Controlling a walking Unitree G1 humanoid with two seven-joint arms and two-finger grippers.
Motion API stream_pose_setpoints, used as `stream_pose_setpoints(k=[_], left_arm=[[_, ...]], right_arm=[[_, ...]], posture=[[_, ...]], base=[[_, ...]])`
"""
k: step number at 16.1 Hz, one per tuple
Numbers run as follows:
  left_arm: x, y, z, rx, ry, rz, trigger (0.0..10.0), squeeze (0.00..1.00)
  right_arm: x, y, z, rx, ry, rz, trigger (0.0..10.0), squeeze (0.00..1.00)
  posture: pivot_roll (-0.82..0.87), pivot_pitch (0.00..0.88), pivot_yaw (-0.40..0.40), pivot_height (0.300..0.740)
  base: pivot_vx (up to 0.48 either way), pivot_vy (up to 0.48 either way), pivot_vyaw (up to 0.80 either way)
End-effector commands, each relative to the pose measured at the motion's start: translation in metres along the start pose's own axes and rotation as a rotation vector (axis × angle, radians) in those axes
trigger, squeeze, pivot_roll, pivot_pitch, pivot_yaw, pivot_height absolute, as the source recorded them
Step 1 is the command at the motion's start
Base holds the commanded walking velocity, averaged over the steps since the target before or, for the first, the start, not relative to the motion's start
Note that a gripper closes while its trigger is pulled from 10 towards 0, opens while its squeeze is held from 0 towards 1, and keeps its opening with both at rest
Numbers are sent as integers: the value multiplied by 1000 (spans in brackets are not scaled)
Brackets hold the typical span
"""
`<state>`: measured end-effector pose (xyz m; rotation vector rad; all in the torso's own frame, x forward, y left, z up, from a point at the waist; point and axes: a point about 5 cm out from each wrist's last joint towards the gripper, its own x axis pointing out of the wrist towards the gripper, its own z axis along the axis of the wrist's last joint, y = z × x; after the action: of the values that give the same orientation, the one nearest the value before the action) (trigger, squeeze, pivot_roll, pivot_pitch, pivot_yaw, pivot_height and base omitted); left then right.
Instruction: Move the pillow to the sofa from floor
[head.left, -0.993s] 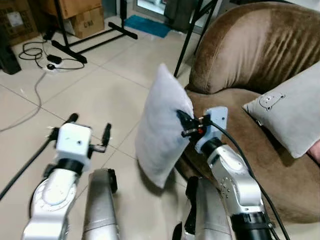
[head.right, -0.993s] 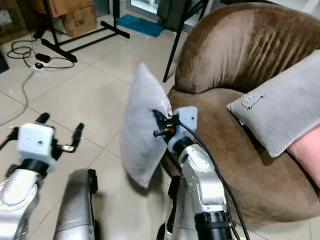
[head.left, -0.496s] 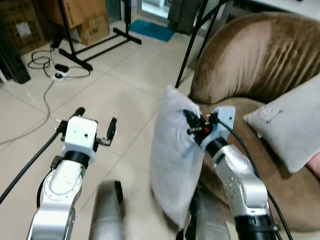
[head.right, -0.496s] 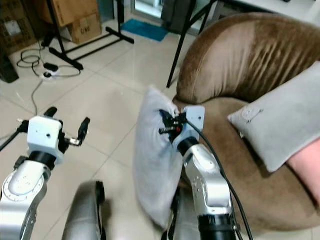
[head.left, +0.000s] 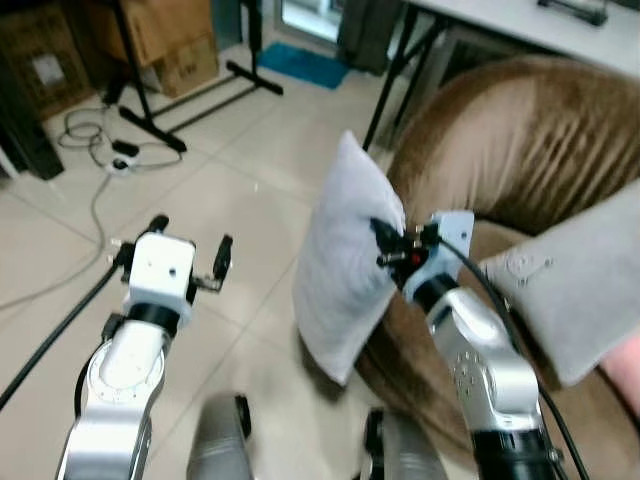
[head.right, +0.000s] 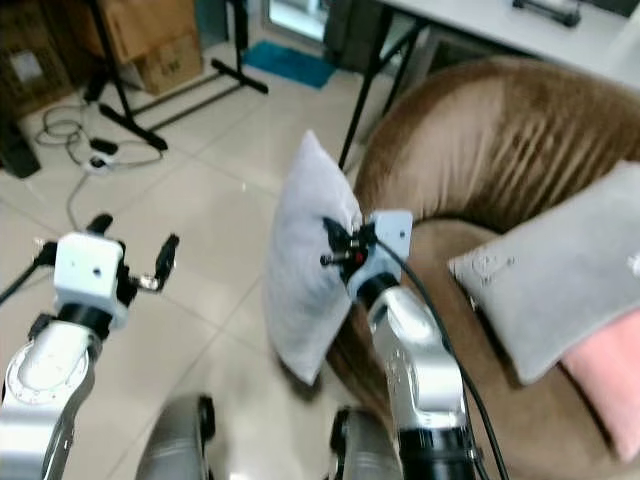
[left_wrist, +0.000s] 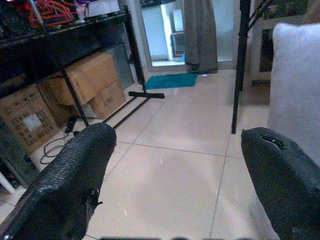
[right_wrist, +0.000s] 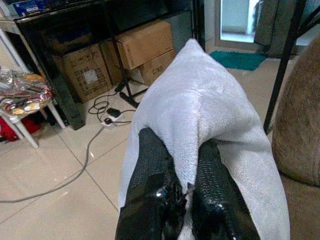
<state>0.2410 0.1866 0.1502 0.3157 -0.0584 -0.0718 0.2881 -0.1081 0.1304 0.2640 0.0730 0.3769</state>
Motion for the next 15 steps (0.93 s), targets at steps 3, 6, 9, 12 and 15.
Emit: stream_pose_setpoints(k=[3, 6, 9, 12, 15], left_arm=[[3, -4, 3, -4, -16, -6, 10000, 0], [4, -5, 4, -4, -20, -11, 10000, 0], [4, -6, 3, -5, -19, -16, 10000, 0], [4, -5, 2, -2, -18, -21, 10000, 0], [4, -5, 2, 2, -15, -27, 10000, 0]], right_arm=[[-1, -1, 21, -15, -88, -5, 0, 0], [-1, -1, 22, -14, -88, -8, 0, 0], [-2, -2, 20, -8, -83, -22, 0, 0], [-2, -3, 19, 0, -82, -36, 0, 0], [-3, -5, 17, 4, -78, -49, 0, 0]], posture=[[133, 0, -111, 720], [133, 0, -110, 740], [133, 0, -108, 740], [129, 0, -102, 740], [123, 0, -95, 740]], base=[[0, 0, 0], [0, 0, 0], [0, 0, 0], [0, 0, 0], [0, 0, 0]])
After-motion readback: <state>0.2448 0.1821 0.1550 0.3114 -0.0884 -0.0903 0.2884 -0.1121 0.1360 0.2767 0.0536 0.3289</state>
